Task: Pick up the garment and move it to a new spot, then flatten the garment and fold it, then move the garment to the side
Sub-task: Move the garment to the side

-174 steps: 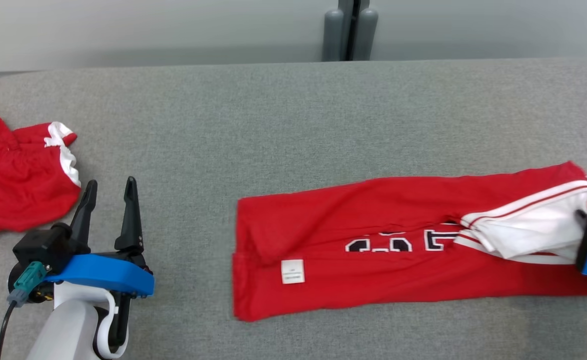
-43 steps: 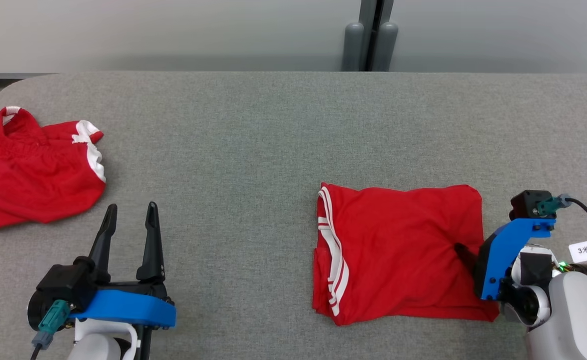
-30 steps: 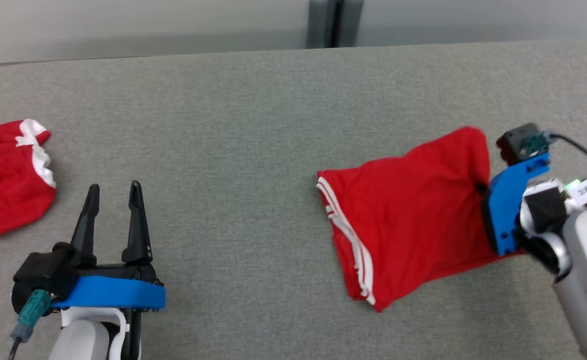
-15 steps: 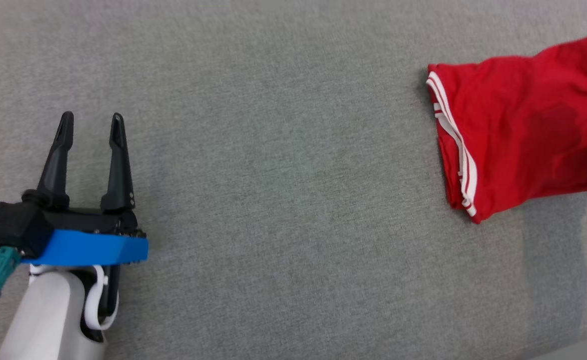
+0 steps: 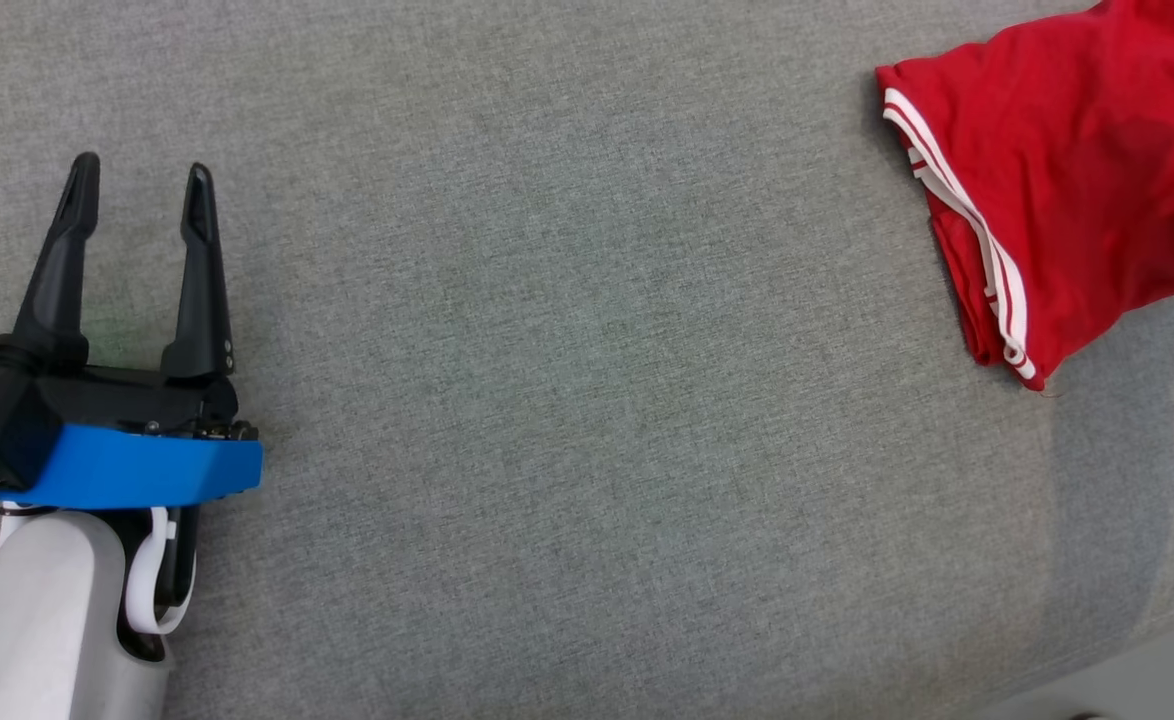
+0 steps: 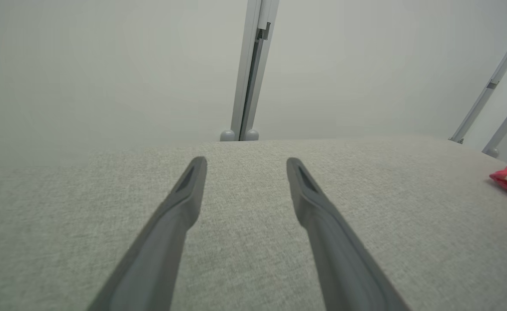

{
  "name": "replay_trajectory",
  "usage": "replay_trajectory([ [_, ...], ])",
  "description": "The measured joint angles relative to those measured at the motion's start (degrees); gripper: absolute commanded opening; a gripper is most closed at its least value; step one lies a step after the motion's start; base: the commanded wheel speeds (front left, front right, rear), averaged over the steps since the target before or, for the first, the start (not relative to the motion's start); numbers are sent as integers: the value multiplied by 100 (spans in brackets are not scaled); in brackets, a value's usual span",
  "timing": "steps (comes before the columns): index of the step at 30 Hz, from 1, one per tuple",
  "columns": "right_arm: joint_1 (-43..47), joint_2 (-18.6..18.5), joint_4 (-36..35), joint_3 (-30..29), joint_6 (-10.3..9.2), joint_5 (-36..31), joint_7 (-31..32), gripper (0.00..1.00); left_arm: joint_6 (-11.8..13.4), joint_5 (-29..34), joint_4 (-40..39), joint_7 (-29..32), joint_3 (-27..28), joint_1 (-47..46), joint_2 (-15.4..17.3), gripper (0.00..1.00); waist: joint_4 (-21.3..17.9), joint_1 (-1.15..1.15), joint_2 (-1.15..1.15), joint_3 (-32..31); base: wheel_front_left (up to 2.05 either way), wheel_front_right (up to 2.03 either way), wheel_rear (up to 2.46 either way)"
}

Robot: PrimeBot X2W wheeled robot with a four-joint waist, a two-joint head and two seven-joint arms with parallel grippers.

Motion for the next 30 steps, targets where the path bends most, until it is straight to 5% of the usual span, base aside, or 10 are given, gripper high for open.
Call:
replay_trajectory([
  [11, 164, 357, 216, -591, 0, -383, -43, 0, 69, -18, -98, 49, -21, 86, 32, 100, 6, 0, 0, -204, 0, 0, 0],
  [12, 188, 385, 221, -638, -1, -381, -49, 33, 68, -19, -91, 49, -33, 89, 32, 100, 17, 0, 0, -230, 0, 0, 0],
  [13, 215, 434, 221, -688, 0, -380, -57, 91, 68, -21, -82, 52, -46, 94, 30, 100, 24, 0, 0, -255, 0, 0, 0],
  [14, 225, 490, 244, -735, -1, -406, -47, 100, 69, -25, -76, 51, -63, 102, 29, 100, 32, -1, 0, -285, 0, 0, 0],
  [19, 312, 664, 164, -868, -2, -505, -237, 100, 68, -81, 97, -48, -140, 170, -91, 100, 182, -1, 0, -608, 0, 0, 0],
  [30, 1883, 1812, -1151, -720, -1, 285, -1740, 100, 48, -288, 1070, -393, -163, 853, -515, 100, 882, -3, 0, -2106, 0, 0, 0],
])
